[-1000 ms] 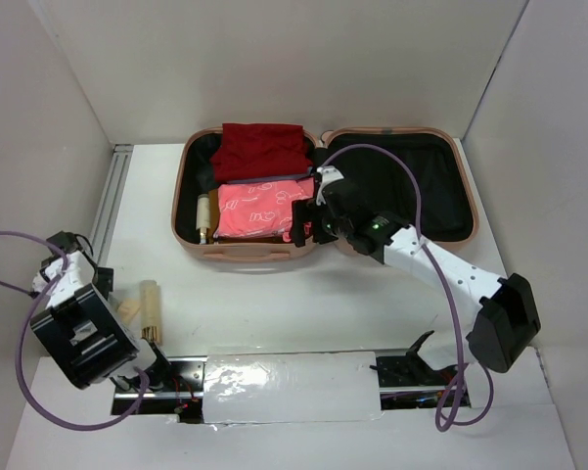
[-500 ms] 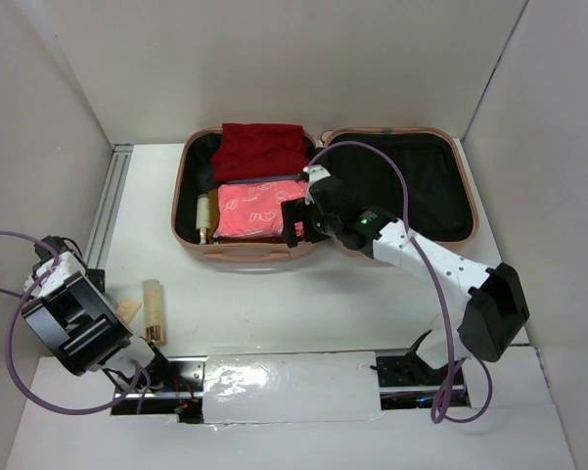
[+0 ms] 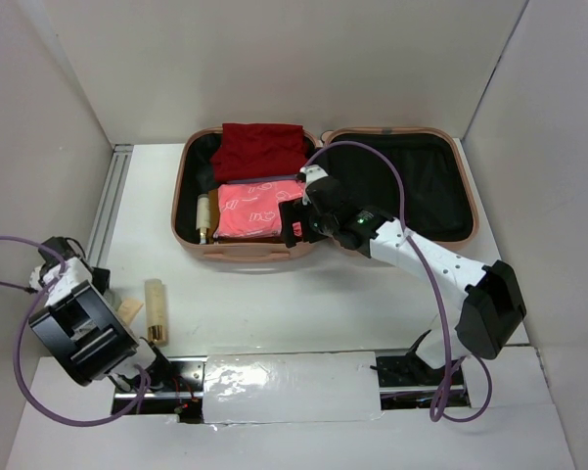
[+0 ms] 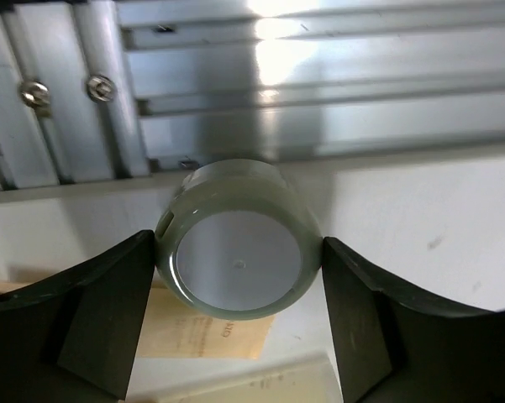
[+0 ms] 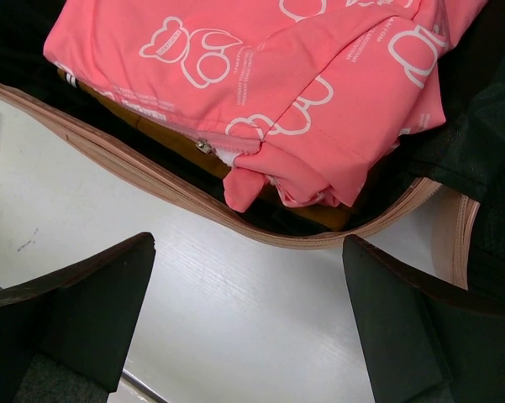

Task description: Pack the luggage

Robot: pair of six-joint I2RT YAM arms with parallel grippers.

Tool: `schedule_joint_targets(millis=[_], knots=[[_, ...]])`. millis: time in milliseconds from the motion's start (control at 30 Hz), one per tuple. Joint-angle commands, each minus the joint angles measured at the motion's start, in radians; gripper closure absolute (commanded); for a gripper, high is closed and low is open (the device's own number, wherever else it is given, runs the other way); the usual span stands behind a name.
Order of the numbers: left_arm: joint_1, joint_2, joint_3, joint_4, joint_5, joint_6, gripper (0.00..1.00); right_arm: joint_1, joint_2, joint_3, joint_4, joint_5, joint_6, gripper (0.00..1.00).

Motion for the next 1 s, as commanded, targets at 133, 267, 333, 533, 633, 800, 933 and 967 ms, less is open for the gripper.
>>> schedule_joint_targets(millis=[133, 267, 333, 533, 633, 800, 933, 967], knots=[[-0.336, -0.132, 0.034, 0.036, 0.047, -0.023, 0.63, 0.019, -0.053, 0.015, 0.05, 0.013, -0.002, 0.0], [-0.523, -0.181, 0.105, 0.013, 0.022, -0.082, 0.63, 0.019, -0.102, -0.027, 0.061, 0.013, -0.002, 0.0], [-0.632, -0.181, 0.168, 0.013, -0.004, -0.082, 0.63, 0.019, -0.14, -0.047, 0.073, 0.04, -0.002, 0.0], [-0.896, -0.067, 0.384, -0.03, -0.108, -0.082, 0.63, -0.001, -0.232, -0.172, 0.144, 0.065, 0.029, 0.0], [-0.936, 0.025, 0.544, -0.096, -0.136, -0.073, 0.63, -0.032, -0.28, -0.23, 0.181, 0.068, 0.038, 0.0], [-1.016, 0.168, 0.795, -0.096, -0.145, 0.0, 0.63, -0.084, -0.338, -0.291, 0.212, 0.044, 0.029, 0.0], [-1.06, 0.242, 0.953, -0.122, -0.171, 0.01, 0.63, -0.104, -0.358, -0.304, 0.212, 0.019, 0.009, 0.0], [-1.061, 0.242, 0.972, -0.164, -0.185, 0.01, 0.63, -0.113, -0.358, -0.304, 0.212, 0.01, 0.009, 0.0]])
